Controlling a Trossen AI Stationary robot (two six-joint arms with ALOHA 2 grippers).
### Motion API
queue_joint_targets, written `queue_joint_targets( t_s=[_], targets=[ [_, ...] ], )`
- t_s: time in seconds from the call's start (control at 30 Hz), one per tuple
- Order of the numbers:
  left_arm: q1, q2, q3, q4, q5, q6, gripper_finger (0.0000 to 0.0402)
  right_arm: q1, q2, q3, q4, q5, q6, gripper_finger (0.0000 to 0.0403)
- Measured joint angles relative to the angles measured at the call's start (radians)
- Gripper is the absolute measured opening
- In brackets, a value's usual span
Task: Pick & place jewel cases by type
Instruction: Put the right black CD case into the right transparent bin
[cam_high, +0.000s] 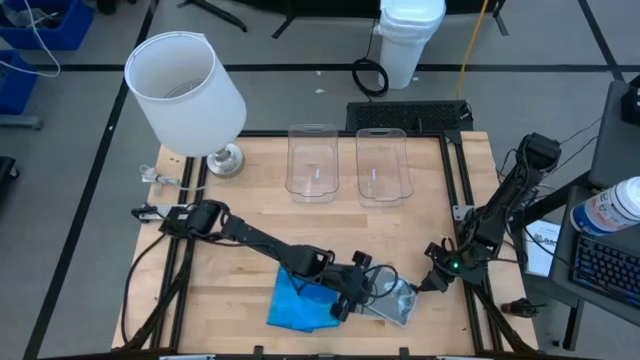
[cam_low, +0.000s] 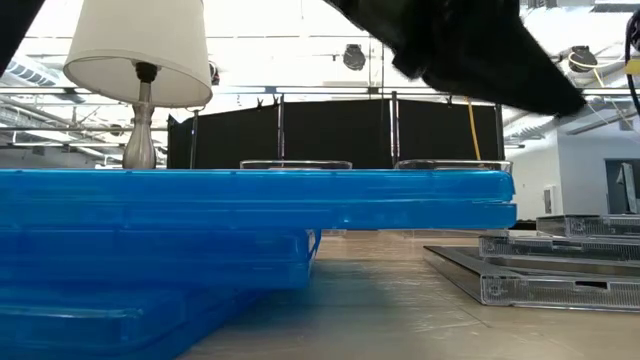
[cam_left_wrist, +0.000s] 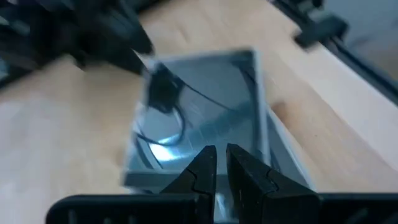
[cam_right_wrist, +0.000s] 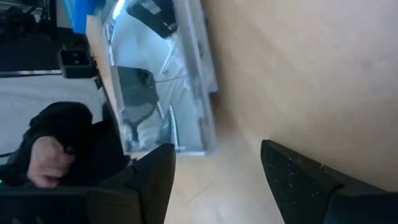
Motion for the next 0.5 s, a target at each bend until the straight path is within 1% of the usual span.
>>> queue_joint_targets(
  t_s=[0.1,0.17,0.37,0.5],
  targets=[
    [-0.014,0.018,-0.001,0.002,-0.001,0.025,0.0046,0.006,0.028,0.001,0.031,0.001,-0.004,0.0226],
    [-0.019,0.018,-0.002,0.007,0.000,0.027,0.0046,0.009,0.044,0.001,0.058,0.020,-0.013,0.0226],
    [-0.019,0.017,0.000,-0.007,-0.001,-0.034,0.0046,0.009,0.075,0.001,0.105,0.048,-0.051,0.0226],
    [-0.019,0.042,0.000,-0.007,0.016,-0.042,0.0046,0.009,0.096,0.001,0.134,0.054,-0.065,0.0226]
  ],
)
